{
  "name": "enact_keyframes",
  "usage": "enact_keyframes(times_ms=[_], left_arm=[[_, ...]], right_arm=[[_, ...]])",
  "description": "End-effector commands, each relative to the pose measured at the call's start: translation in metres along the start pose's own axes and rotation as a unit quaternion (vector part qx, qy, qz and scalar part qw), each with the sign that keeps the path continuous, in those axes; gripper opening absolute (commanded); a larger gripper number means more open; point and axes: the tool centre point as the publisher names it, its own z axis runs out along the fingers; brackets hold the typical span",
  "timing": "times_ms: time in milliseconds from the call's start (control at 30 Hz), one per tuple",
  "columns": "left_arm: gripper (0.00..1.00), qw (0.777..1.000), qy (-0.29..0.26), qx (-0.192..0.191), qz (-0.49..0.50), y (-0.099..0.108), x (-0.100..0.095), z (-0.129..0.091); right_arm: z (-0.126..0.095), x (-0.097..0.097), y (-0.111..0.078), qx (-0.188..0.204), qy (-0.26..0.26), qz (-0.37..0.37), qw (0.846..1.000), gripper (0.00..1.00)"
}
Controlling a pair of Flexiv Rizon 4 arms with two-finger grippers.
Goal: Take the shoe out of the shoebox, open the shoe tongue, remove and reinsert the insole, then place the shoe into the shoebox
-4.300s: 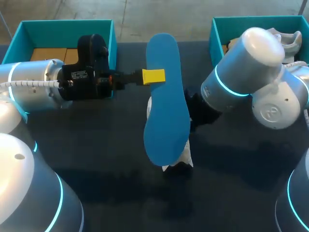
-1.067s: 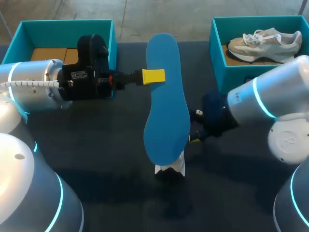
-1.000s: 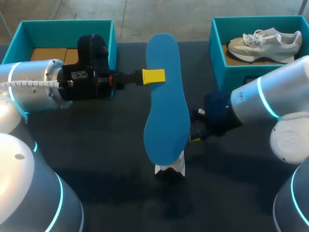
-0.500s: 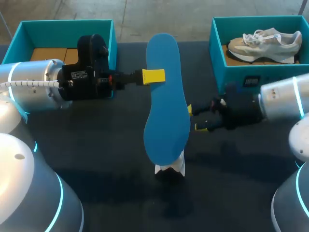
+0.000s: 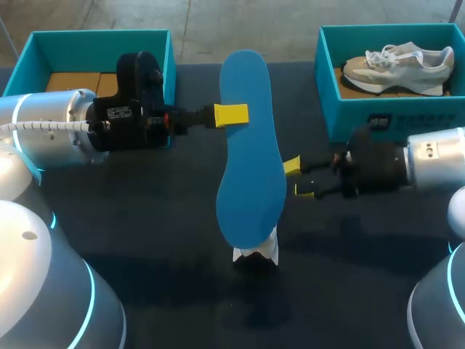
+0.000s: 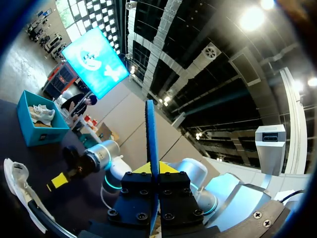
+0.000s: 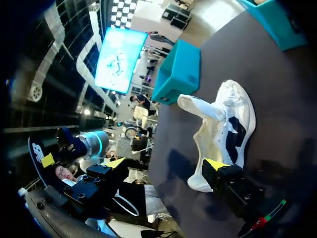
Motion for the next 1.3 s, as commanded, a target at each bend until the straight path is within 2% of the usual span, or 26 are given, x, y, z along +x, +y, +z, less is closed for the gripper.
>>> enact_keyframes(times_ms=[33,367,400,800,1033,1300], left_arm=[[0.00,1.000,0.001,0.002,0.000,0.002,0.000,0.000],[0.00,1.000,0.001,0.002,0.000,0.002,0.000,0.000],[0.00,1.000,0.001,0.002,0.000,0.002,0.000,0.000],[0.00,1.000,0.001,0.002,0.000,0.002,0.000,0.000],[0.00,0.996,-0.016,0.004,0.088,0.000,-0.003,-0.006],[0.00,0.979,-0.042,-0.025,0.198,-0.001,-0.018,-0.007]], right_arm=[[-0.015,0.012,-0.002,0.009,0.031,-0.002,0.999,1.00],[-0.018,0.037,0.001,-0.001,0.081,-0.005,0.997,1.00],[-0.018,0.037,0.002,-0.014,0.072,0.005,0.997,1.00],[-0.018,0.037,0.002,-0.014,0.072,0.005,0.997,1.00],[-0.018,0.037,0.002,-0.014,0.072,0.005,0.997,1.00],[-0.018,0.037,0.002,-0.014,0.072,0.005,0.997,1.00]])
